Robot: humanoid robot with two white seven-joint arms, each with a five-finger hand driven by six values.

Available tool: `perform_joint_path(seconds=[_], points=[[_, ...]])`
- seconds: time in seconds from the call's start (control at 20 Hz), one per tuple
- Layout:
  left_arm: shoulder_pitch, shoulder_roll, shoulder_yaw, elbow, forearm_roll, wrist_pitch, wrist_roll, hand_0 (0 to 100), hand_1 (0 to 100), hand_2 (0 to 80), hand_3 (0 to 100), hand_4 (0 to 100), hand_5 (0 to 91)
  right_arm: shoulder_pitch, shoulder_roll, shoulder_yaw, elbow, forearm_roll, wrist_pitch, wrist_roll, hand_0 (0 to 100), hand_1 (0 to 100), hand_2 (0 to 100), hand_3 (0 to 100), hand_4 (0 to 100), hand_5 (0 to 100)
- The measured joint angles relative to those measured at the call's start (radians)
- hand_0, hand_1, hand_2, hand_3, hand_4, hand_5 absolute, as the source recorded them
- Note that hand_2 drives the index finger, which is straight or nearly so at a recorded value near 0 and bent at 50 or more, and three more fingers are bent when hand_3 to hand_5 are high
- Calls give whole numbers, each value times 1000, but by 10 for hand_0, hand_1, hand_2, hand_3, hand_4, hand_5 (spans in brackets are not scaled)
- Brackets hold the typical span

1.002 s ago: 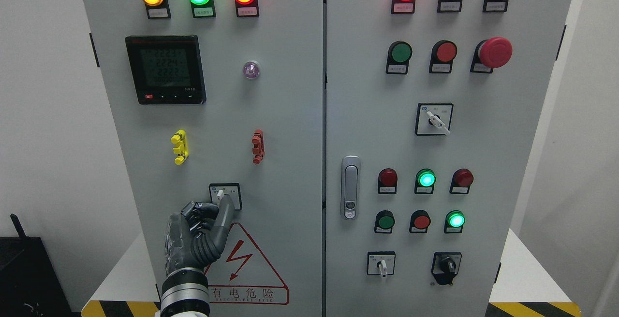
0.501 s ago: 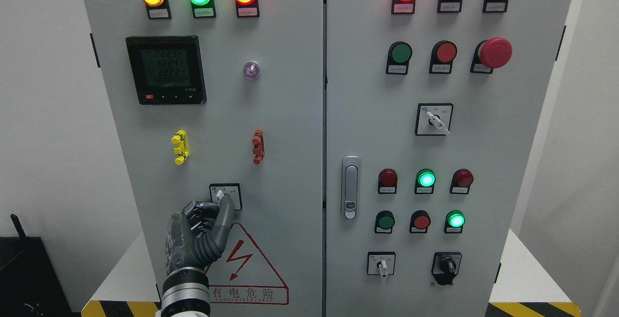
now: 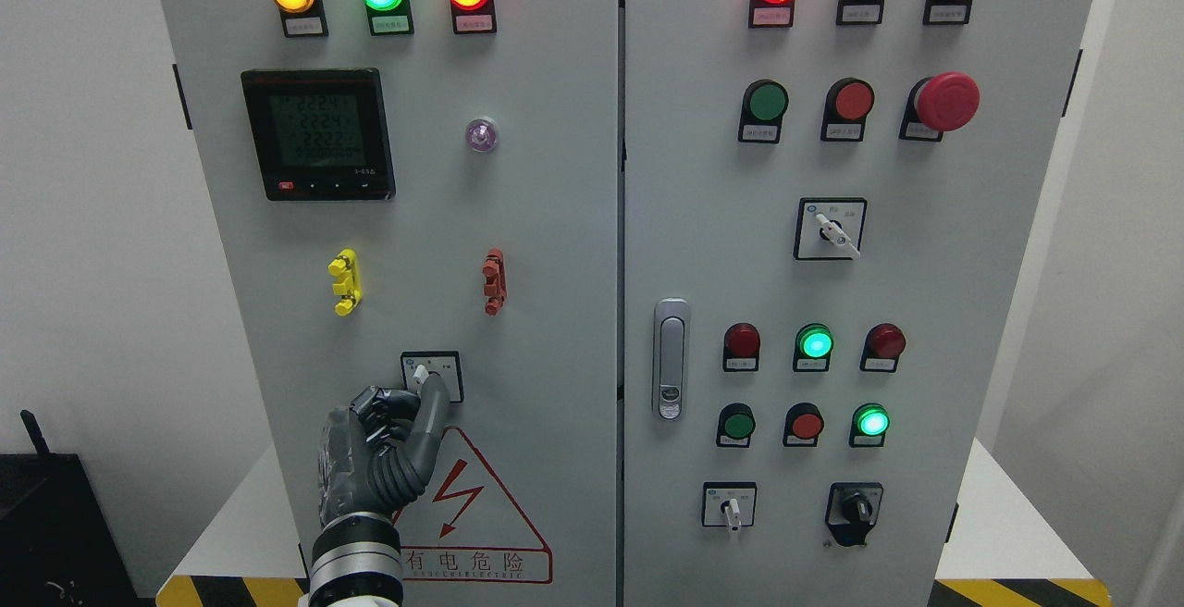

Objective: Turn on light switch 1

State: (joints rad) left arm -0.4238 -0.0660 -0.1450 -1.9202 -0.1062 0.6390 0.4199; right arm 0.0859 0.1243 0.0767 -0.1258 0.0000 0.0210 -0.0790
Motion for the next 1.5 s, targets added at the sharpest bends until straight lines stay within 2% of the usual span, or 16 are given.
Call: perform_joint_path(seconds=[0.75,1.2,1.3,1.5], points=[[0,-1,-2,1,1,3,-3,828,468,625,724,851,799,0,0,0,0,0,0,0,0,0,0,0,0,0],[0,-1,-2,1,2,-1,-1,681,409,627,724,850,800,0,0,0,0,0,0,0,0,0,0,0,0,0],[0,-1,-2,1,2,-1,-1,580,367,627,725,850,799,0,0,0,0,0,0,0,0,0,0,0,0,0],[0,-1,-2,2,2,-2,-1,491,332,628,726,849,800,0,0,0,0,0,0,0,0,0,0,0,0,0]])
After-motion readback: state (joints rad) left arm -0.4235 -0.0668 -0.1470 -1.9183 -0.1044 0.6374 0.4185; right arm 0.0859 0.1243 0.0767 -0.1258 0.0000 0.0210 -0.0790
